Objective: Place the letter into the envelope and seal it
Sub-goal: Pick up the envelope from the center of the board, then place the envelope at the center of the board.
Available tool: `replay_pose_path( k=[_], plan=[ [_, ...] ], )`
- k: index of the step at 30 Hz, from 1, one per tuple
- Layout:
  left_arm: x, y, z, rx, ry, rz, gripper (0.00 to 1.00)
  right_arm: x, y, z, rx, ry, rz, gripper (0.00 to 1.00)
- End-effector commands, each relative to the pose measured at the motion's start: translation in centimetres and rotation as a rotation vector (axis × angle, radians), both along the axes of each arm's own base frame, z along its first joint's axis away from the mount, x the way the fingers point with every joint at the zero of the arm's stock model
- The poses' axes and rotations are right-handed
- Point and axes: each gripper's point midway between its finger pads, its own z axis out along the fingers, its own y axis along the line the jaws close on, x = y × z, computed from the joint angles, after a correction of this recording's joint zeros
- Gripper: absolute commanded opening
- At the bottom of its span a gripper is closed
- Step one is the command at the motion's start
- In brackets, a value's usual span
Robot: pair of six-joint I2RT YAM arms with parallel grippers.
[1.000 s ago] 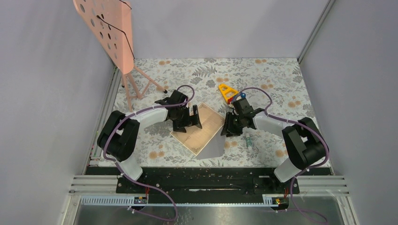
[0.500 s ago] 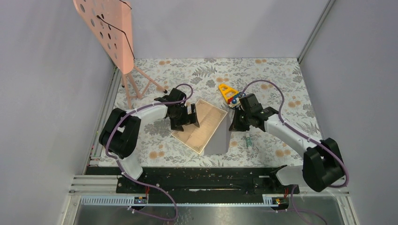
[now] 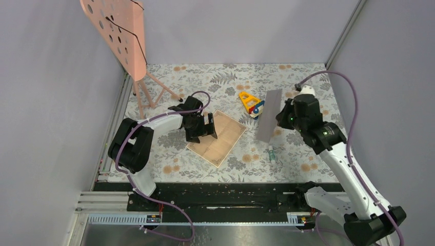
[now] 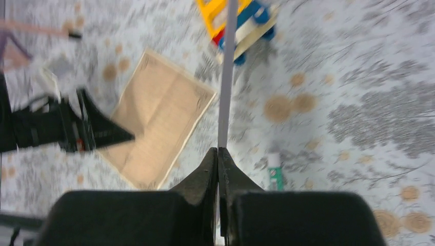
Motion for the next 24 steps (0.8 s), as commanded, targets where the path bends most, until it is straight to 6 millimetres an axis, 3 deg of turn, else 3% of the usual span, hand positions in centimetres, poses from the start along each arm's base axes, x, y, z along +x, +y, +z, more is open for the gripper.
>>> replay_pose_path(
  k=[1,4,6,8,11,12,14,15,16,18,21,24],
  plan=[
    [0.7,0.4,0.8,0.016,-0.031,0.010,0.99,2.4,-5.3,2.2,-0.070,-0.055,-0.205,0.00],
    [0.8,0.5,1.5,0.014,-0.045,0.020,0.98,4.6,-9.1,1.0,-0.005,-0.041,-0.377,0.00],
    [0.7,0.6,2.2,0.013,-0.063,0.016,0.99,5.6,-11.1,-0.8,0.049,-0.020,-0.472,0.00],
    [0.7,1.2,2.9,0.034,-0.087,0.011,0.98,5.9,-14.0,-3.5,0.072,0.041,-0.600,0.00],
    [0.7,2.0,4.0,0.067,-0.118,-0.002,0.99,5.4,-16.8,-8.2,0.064,0.154,-0.716,0.00],
    [0.7,2.3,4.3,0.076,-0.124,-0.002,0.99,5.0,-17.5,-9.5,0.044,0.187,-0.747,0.05],
    [0.6,2.4,4.8,0.077,-0.133,-0.011,0.99,4.1,-18.3,-11.3,0.019,0.231,-0.785,0.50],
    [0.6,2.3,5.1,0.069,-0.135,-0.019,0.99,3.8,-18.3,-11.5,0.015,0.238,-0.787,0.69],
    [0.5,2.1,5.4,0.057,-0.135,-0.026,0.99,3.8,-18.0,-11.3,0.027,0.231,-0.775,0.79],
    [0.4,1.7,6.0,0.028,-0.138,-0.039,0.99,4.2,-17.2,-10.4,0.082,0.186,-0.746,0.87],
    [0.2,1.2,6.9,-0.003,-0.147,-0.050,0.99,5.6,-15.2,-8.4,0.142,0.087,-0.687,0.88],
    [0.2,1.0,7.5,-0.018,-0.160,-0.055,0.99,7.3,-10.5,-8.4,0.118,0.106,-0.543,0.74]
  ],
)
